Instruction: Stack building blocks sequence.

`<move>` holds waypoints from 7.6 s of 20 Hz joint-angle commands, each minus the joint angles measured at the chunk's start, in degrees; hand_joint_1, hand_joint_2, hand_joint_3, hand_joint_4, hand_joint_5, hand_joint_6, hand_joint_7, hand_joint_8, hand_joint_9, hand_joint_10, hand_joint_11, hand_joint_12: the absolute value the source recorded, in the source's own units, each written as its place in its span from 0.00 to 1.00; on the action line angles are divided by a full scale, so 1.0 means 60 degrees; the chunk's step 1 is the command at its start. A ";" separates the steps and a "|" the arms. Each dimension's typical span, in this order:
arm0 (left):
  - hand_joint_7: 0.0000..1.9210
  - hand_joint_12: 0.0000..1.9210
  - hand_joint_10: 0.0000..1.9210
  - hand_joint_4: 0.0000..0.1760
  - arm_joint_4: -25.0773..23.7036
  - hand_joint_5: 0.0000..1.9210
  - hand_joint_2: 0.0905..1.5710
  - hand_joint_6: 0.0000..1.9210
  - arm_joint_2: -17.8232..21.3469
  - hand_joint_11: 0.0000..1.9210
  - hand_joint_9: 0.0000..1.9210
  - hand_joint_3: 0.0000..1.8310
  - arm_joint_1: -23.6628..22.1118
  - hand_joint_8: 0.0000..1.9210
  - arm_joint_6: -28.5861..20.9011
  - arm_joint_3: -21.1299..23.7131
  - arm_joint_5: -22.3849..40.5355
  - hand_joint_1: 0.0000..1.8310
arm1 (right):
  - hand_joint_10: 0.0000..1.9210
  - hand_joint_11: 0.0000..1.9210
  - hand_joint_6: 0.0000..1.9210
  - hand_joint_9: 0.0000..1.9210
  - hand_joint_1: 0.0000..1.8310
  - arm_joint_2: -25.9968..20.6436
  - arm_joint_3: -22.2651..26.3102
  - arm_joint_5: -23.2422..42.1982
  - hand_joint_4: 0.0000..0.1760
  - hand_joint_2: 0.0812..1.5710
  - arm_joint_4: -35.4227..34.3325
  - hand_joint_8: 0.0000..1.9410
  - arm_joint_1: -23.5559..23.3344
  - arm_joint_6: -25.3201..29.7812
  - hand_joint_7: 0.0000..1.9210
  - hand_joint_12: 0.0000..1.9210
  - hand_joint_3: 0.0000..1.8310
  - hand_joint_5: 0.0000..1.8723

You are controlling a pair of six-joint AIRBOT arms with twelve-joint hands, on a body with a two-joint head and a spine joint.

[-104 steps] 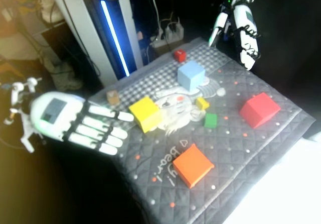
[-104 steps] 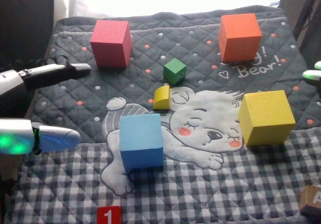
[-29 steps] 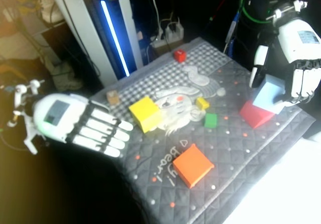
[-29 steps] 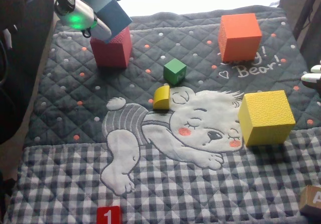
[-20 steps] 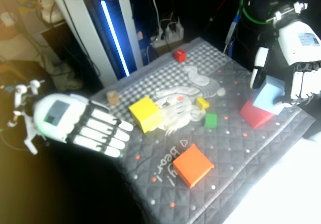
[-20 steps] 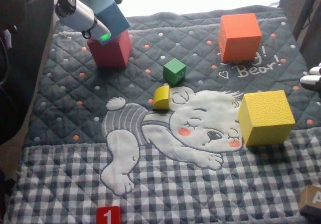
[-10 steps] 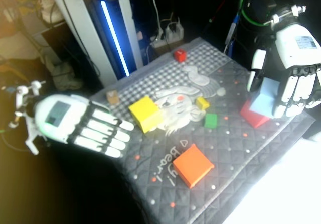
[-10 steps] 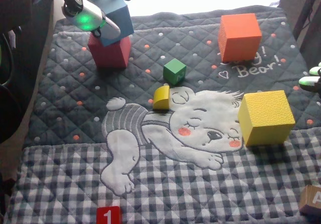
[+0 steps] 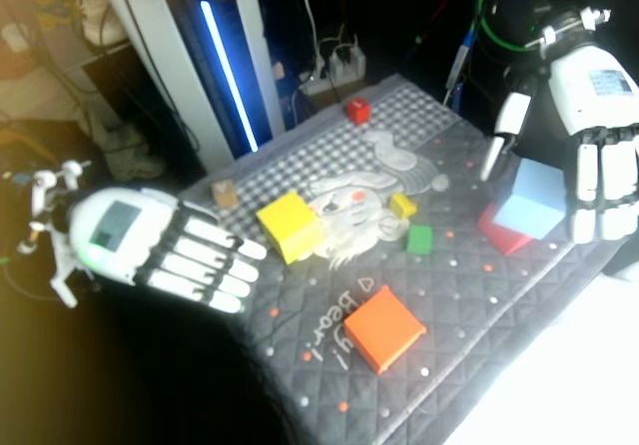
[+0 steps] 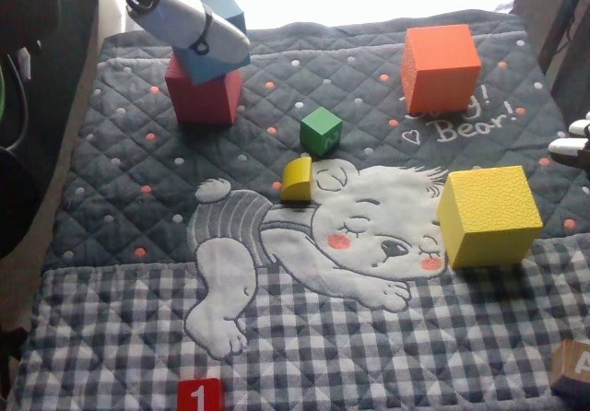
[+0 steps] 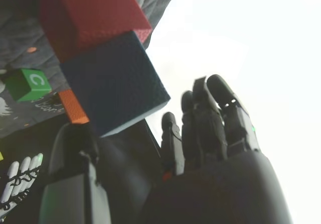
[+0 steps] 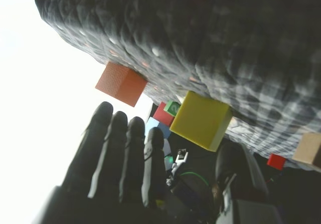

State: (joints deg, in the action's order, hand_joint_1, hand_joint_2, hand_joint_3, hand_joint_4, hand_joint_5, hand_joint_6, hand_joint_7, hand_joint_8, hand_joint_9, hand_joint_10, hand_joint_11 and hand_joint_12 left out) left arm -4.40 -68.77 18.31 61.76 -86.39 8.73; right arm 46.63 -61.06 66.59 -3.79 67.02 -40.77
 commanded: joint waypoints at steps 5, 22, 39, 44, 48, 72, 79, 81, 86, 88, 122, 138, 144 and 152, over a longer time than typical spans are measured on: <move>0.00 0.18 0.00 1.00 0.0321 0.01 0.55 0.00 0.0950 0.00 0.00 0.00 0.0290 0.00 0.0029 0.1231 0.2806 0.27 | 0.00 0.09 0.00 0.10 0.38 -0.0079 -0.0083 0.1158 0.44 0.69 -0.0197 0.00 -0.0306 0.0048 0.14 0.08 0.00 0.17; 0.00 0.00 0.00 1.00 0.0941 0.06 0.52 0.01 0.4392 0.00 0.00 0.00 0.5092 0.00 -0.1377 0.5400 0.7721 0.36 | 0.00 0.09 0.00 0.07 0.45 0.1012 -0.0678 0.0151 0.61 0.65 0.2307 0.00 -0.3336 0.0310 0.09 0.01 0.00 0.11; 0.00 0.00 0.00 1.00 0.1399 0.06 0.54 0.00 0.4093 0.00 0.00 0.00 0.5722 0.00 -0.1783 0.5296 0.8170 0.39 | 0.19 0.31 0.01 0.45 0.55 0.1844 -0.1342 -0.1752 0.00 0.66 0.2784 0.01 -0.3368 0.0655 0.38 0.68 0.00 0.30; 0.00 0.00 0.00 1.00 0.1429 0.05 0.54 0.00 0.3977 0.00 0.00 0.00 0.5725 0.00 -0.1791 0.5211 0.8129 0.40 | 0.71 0.40 0.41 0.43 0.68 0.1871 -0.1469 -0.1645 0.00 0.73 0.2717 0.72 -0.3411 0.0856 0.46 0.90 0.00 0.51; 0.00 0.00 0.00 1.00 0.1437 0.06 0.54 0.00 0.3970 0.00 0.00 0.00 0.5765 0.00 -0.1817 0.5199 0.8083 0.39 | 0.61 0.33 0.44 0.38 0.68 0.1852 -0.1764 -0.0794 0.00 0.73 0.2555 0.72 -0.4089 0.1212 0.42 0.79 0.00 0.51; 0.00 0.00 0.00 0.98 0.0879 0.07 0.53 0.00 0.3683 0.00 0.00 0.00 0.5607 0.00 -0.2576 0.4838 0.7624 0.39 | 0.43 0.50 0.44 0.59 0.68 0.4122 -0.5234 -0.4494 0.00 0.67 0.1200 0.44 -0.7524 -0.0392 0.58 0.69 0.00 0.54; 0.01 0.00 0.00 0.98 0.0849 0.08 0.53 0.00 0.3628 0.00 0.00 0.00 0.5594 0.00 -0.2580 0.4816 0.7620 0.40 | 0.37 0.49 0.50 0.58 0.67 0.4224 -0.5268 -0.4541 0.06 0.68 0.1202 0.45 -0.7565 -0.0392 0.56 0.65 0.00 0.52; 0.01 0.00 0.00 1.00 0.0849 0.08 0.53 0.00 0.3623 0.00 0.00 0.00 0.5595 0.00 -0.2580 0.4818 0.7618 0.39 | 0.39 0.49 0.47 0.59 0.68 0.4221 -0.5240 -0.4527 0.00 0.68 0.1204 0.46 -0.7573 -0.0392 0.57 0.66 0.00 0.52; 0.01 0.00 0.00 0.91 0.0849 0.08 0.53 0.00 0.3585 0.00 0.00 0.00 0.5595 0.00 -0.2580 0.4798 0.7600 0.38 | 0.42 0.47 0.43 0.59 0.68 0.4198 -0.5098 -0.4291 0.00 0.67 0.1211 0.45 -0.7642 -0.0392 0.58 0.71 0.00 0.55; 0.01 0.00 0.00 0.98 0.0849 0.08 0.53 0.00 0.3584 0.00 0.00 0.00 0.5594 0.00 -0.2580 0.4795 0.7611 0.38 | 0.45 0.47 0.40 0.60 0.69 0.4180 -0.5051 -0.4230 0.00 0.66 0.1267 0.44 -0.7677 -0.0392 0.59 0.74 0.00 0.56; 0.02 0.00 0.00 0.90 0.0869 0.09 0.54 0.00 0.3512 0.00 0.00 0.00 0.5600 0.00 -0.2647 0.4806 0.7695 0.41 | 0.27 0.54 0.55 0.63 0.68 0.4142 -0.5148 -0.4650 0.00 0.71 0.1185 0.52 -0.7673 -0.0412 0.54 0.63 0.00 0.45; 0.01 0.00 0.00 0.95 0.0871 0.09 0.55 0.00 0.3501 0.00 0.00 0.00 0.5598 0.00 -0.2678 0.4806 0.7748 0.39 | 0.00 0.00 0.00 0.05 0.48 0.4158 -0.5127 -0.4701 1.00 0.62 0.1106 0.00 -0.7469 -0.0410 0.07 0.08 0.00 0.00; 0.01 0.00 0.00 0.92 0.0875 0.09 0.55 0.00 0.3499 0.00 0.00 0.00 0.5598 0.00 -0.2679 0.4805 0.7762 0.39 | 0.00 0.01 0.00 0.04 0.48 0.4071 -0.4968 -0.4583 0.84 0.63 0.1054 0.00 -0.7395 -0.0410 0.05 0.01 0.00 0.00; 0.01 0.00 0.00 0.95 0.1398 0.07 0.55 0.00 0.3543 0.00 0.00 0.00 0.5804 0.00 -0.2677 0.4890 0.8971 0.41 | 0.00 0.01 0.00 0.00 0.36 0.2299 -0.2743 -0.1084 1.00 0.52 0.1032 0.00 -0.6389 -0.0410 0.00 0.00 0.00 0.00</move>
State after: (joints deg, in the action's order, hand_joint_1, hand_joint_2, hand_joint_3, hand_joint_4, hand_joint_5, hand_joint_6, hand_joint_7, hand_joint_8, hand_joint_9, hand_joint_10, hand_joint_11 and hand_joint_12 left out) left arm 3.73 -47.70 53.74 46.02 -57.21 53.65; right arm 60.58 -77.19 50.74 3.44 29.36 -43.38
